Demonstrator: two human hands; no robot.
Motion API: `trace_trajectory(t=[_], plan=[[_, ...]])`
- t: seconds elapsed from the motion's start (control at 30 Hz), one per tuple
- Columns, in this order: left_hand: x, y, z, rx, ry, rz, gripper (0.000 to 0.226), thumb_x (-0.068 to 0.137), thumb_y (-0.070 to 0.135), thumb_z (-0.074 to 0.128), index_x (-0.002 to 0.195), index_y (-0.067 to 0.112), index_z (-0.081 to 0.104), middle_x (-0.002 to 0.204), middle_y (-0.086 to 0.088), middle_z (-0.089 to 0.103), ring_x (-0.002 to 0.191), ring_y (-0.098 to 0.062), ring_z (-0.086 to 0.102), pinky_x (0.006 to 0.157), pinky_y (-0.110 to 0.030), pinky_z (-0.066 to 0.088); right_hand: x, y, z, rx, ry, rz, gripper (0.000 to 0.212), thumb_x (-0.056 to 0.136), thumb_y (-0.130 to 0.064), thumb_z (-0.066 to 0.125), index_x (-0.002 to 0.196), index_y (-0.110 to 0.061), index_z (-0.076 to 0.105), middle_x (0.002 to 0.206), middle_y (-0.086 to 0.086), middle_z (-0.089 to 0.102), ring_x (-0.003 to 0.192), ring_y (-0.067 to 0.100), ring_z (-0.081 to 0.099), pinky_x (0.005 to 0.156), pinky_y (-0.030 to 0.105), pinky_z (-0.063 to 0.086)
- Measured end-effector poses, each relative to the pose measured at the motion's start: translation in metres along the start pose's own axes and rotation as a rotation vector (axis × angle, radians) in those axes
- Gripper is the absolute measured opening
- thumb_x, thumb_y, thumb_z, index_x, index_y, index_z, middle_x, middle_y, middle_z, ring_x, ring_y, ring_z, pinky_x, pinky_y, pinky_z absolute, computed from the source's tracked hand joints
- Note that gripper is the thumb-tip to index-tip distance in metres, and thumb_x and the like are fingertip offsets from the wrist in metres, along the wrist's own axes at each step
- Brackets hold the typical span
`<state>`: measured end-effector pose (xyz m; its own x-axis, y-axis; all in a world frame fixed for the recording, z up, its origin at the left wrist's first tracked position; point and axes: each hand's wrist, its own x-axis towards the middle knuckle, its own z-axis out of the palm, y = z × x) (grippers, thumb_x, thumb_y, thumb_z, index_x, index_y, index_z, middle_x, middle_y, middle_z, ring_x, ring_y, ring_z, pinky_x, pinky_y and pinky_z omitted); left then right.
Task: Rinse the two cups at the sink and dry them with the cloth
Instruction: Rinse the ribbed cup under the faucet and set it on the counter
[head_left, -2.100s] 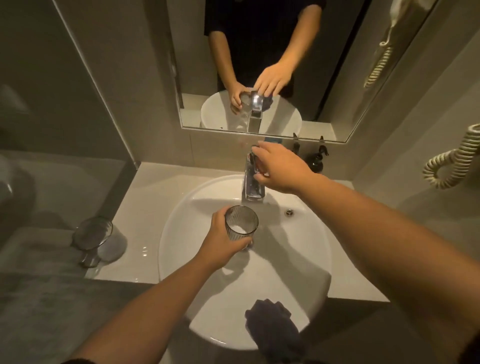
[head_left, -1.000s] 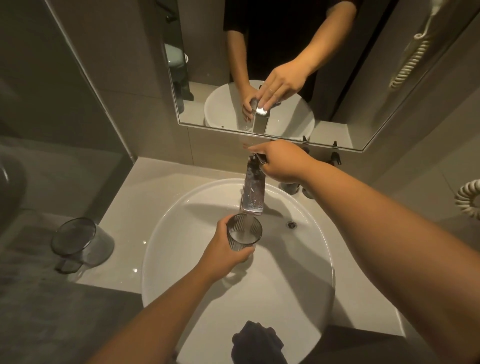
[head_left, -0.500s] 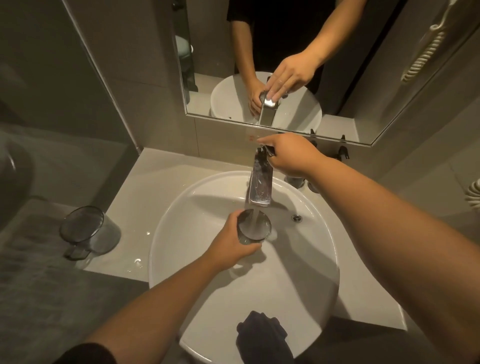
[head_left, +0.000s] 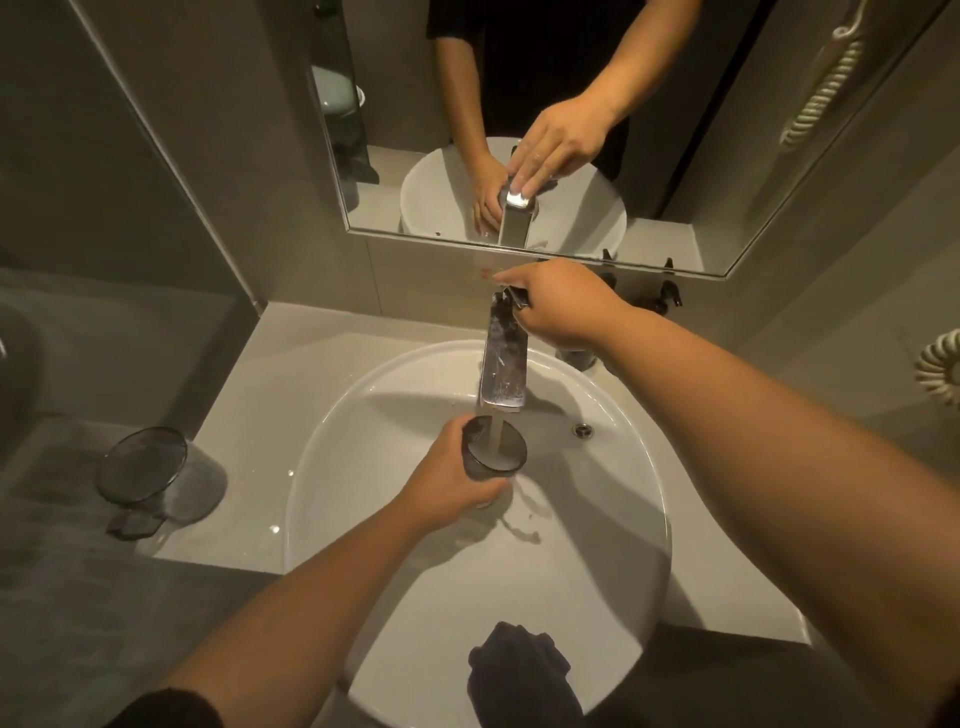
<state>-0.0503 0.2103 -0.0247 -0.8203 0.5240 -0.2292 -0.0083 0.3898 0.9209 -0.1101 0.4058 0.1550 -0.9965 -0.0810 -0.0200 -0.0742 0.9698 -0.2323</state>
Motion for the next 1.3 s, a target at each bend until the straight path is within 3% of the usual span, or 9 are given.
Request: trace_trajectory(t=[0.17, 0.27, 0.33, 0.43, 0.57, 0.73, 0.87, 1.17, 1.3], plan=[[0.010, 0.005, 0.002, -0.473, -0.013, -0.299, 0.035, 0.082, 0.027, 0.069, 0.113, 0.012, 0.067, 0.105, -0.006, 0.073, 0.090, -0.021, 0.070, 0.071, -0.032, 0.059, 0.000, -0.002, 0.000, 0.012, -0.006, -0.004, 0.051, 0.089, -0.014, 0.050, 0.138, -0.026, 0.052, 0.134, 0.008, 0.060, 0.116, 0.031, 0.057, 0.095, 0.045, 0.050], [0.012, 0.007, 0.015, -0.706, -0.024, -0.429, 0.029, 0.096, 0.020, 0.052, 0.121, 0.012, 0.065, 0.117, -0.021, 0.070, 0.108, -0.036, 0.067, 0.098, -0.054, 0.053, -0.001, -0.001, -0.001, 0.010, -0.014, -0.008, 0.052, 0.089, -0.014, 0.049, 0.139, -0.027, 0.051, 0.133, 0.008, 0.061, 0.115, 0.030, 0.058, 0.093, 0.045, 0.050], [0.012, 0.007, 0.024, -0.831, 0.001, -0.439, 0.024, 0.099, 0.025, 0.053, 0.115, 0.016, 0.068, 0.118, -0.022, 0.070, 0.108, -0.039, 0.067, 0.101, -0.060, 0.049, -0.001, -0.001, 0.000, 0.027, -0.021, -0.002, 0.052, 0.089, -0.013, 0.049, 0.140, -0.026, 0.049, 0.134, 0.007, 0.060, 0.116, 0.029, 0.057, 0.093, 0.043, 0.050], [0.011, 0.010, 0.030, -1.044, 0.030, -0.455, 0.029, 0.097, 0.041, 0.056, 0.110, 0.023, 0.073, 0.112, -0.014, 0.073, 0.100, -0.034, 0.069, 0.088, -0.054, 0.054, -0.003, 0.001, 0.003, 0.088, -0.030, 0.011, 0.054, 0.089, -0.010, 0.049, 0.142, -0.024, 0.047, 0.132, 0.006, 0.060, 0.117, 0.028, 0.056, 0.091, 0.037, 0.045], [0.010, 0.004, 0.029, -1.157, 0.030, -0.444, 0.030, 0.097, 0.041, 0.053, 0.101, 0.026, 0.078, 0.110, -0.013, 0.074, 0.097, -0.032, 0.071, 0.091, -0.053, 0.053, -0.005, 0.003, 0.007, 0.126, -0.035, 0.000, 0.056, 0.091, -0.010, 0.051, 0.145, -0.022, 0.041, 0.145, 0.005, 0.048, 0.127, 0.027, 0.048, 0.101, 0.036, 0.040], [0.013, 0.003, 0.022, -1.178, 0.026, -0.515, 0.056, 0.091, 0.062, 0.052, 0.116, 0.016, 0.072, 0.122, -0.016, 0.071, 0.111, -0.034, 0.068, 0.099, -0.050, 0.051, -0.018, 0.010, 0.012, 0.362, 0.023, -0.004, 0.073, 0.082, -0.013, 0.059, 0.148, -0.025, 0.030, 0.149, 0.005, 0.038, 0.130, 0.020, 0.045, 0.100, 0.031, 0.040], [0.014, 0.006, 0.016, -1.169, 0.044, -0.506, 0.051, 0.091, 0.061, 0.054, 0.114, 0.019, 0.073, 0.112, -0.013, 0.073, 0.093, -0.031, 0.071, 0.095, -0.048, 0.049, -0.059, 0.026, 0.054, 0.531, 0.171, 0.268, 0.073, 0.089, -0.022, 0.057, 0.152, -0.024, 0.020, 0.158, 0.001, 0.023, 0.142, 0.018, 0.029, 0.108, 0.028, 0.025], [0.010, -0.002, 0.023, -1.355, 0.099, -0.686, 0.067, 0.091, 0.066, 0.046, 0.104, 0.007, 0.075, 0.100, -0.019, 0.076, 0.079, -0.033, 0.075, 0.076, -0.050, 0.060, -0.098, 0.019, 0.116, 0.767, 0.017, 0.490, 0.067, 0.091, -0.028, 0.058, 0.150, -0.023, 0.026, 0.154, 0.003, 0.035, 0.132, 0.021, 0.045, 0.105, 0.035, 0.036], [0.006, 0.003, 0.031, -1.303, 0.088, -0.727, 0.075, 0.086, 0.075, 0.047, 0.114, 0.009, 0.069, 0.113, -0.022, 0.073, 0.095, -0.037, 0.071, 0.071, -0.046, 0.060, -0.101, 0.008, 0.123, 0.862, -0.122, 0.565, 0.060, 0.093, -0.038, 0.058, 0.146, -0.020, 0.037, 0.146, 0.006, 0.044, 0.129, 0.023, 0.047, 0.108, 0.043, 0.039]])
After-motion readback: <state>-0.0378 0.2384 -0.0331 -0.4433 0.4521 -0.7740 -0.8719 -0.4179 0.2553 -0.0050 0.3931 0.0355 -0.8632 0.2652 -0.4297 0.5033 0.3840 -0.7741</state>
